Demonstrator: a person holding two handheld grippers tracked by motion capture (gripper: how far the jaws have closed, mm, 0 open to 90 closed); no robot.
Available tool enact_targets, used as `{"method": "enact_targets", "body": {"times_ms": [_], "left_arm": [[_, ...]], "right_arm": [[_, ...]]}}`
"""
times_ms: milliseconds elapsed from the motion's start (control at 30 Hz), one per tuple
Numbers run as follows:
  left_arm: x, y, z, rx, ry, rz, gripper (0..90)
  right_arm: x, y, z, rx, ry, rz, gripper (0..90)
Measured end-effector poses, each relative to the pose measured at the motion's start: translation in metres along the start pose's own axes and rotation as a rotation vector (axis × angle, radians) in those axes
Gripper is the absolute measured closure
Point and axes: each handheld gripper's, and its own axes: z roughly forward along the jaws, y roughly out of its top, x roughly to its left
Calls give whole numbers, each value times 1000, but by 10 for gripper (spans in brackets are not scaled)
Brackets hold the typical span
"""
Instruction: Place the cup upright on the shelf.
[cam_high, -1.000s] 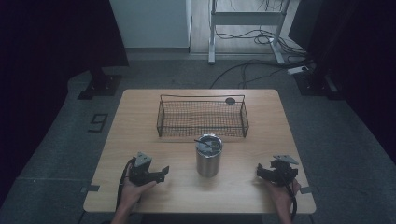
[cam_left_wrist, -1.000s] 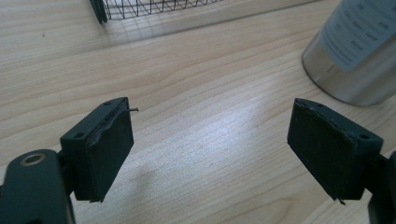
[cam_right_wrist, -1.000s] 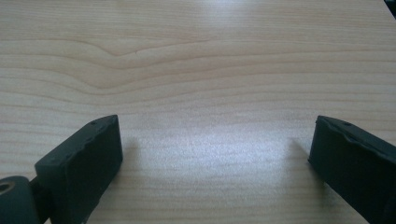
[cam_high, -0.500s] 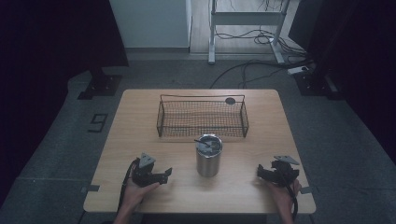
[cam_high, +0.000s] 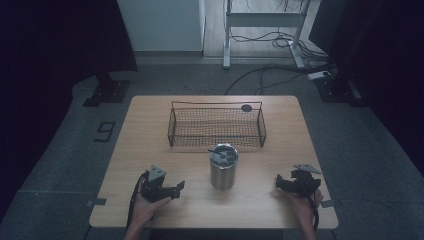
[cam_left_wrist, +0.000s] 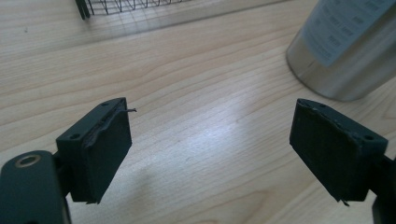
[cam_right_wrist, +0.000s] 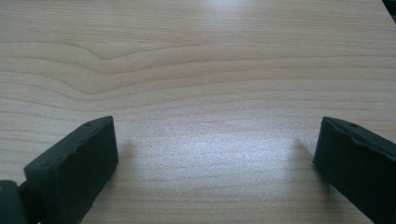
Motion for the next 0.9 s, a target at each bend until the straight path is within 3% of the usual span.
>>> {"method": "enact_targets", "body": {"times_ms": [400, 567, 733, 900], "left_arm": [[-18, 8, 3, -19, -61, 44, 118], [-33, 14, -2, -29, -80, 73, 103], [-39, 19, -5, -38, -97, 86, 82], [-43, 25, 3, -27, -122, 100, 52]], "right_arm": [[-1, -3, -3, -4, -15, 17, 5], [-1, -3, -3, -5, -15, 15, 7], [-2, -4, -4, -8, -12, 13, 15], [-2, -4, -4, -9, -12, 13, 14]]}}
